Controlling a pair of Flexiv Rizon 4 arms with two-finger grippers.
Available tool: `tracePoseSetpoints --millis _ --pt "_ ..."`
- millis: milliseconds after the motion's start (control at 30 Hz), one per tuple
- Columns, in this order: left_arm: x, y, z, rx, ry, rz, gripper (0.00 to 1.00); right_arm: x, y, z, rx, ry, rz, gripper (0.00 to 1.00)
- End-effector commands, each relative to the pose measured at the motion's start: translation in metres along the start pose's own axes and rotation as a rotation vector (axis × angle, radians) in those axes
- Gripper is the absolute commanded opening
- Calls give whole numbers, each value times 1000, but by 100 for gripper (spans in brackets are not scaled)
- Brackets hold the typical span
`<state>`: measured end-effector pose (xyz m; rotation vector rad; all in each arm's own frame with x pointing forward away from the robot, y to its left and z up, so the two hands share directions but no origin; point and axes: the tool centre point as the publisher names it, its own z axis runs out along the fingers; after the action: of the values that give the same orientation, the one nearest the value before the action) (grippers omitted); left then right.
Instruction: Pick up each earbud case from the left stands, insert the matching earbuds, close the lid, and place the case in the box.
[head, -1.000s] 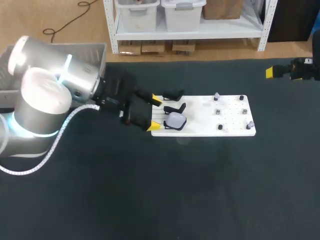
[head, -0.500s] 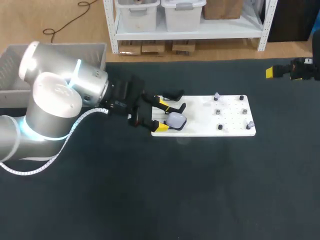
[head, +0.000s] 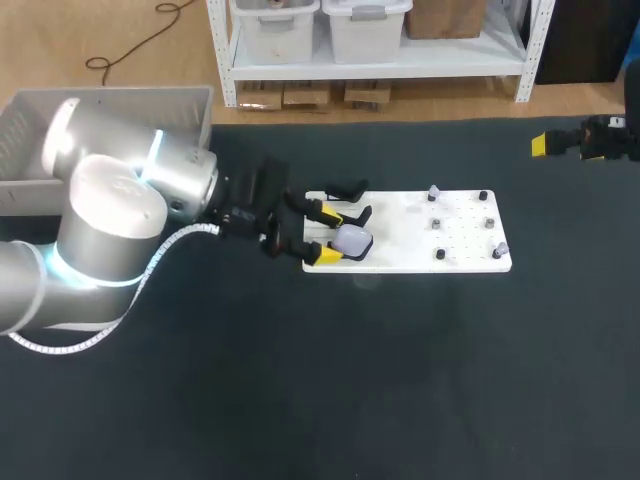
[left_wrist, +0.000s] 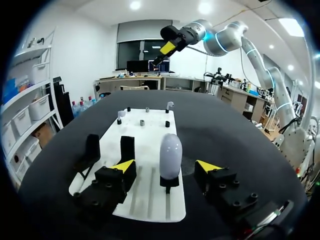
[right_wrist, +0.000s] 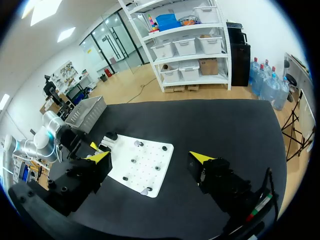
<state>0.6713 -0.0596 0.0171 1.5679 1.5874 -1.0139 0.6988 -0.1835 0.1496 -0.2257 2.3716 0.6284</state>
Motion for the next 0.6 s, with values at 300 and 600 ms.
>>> tracePoseSetpoints --millis 300,600 --pt "4 1 11 -9 -23 7 72 0 -1 0 -2 1 -1 100" --pt "-1 -2 15 5 -28 27 74 0 -1 0 -2 1 -1 100"
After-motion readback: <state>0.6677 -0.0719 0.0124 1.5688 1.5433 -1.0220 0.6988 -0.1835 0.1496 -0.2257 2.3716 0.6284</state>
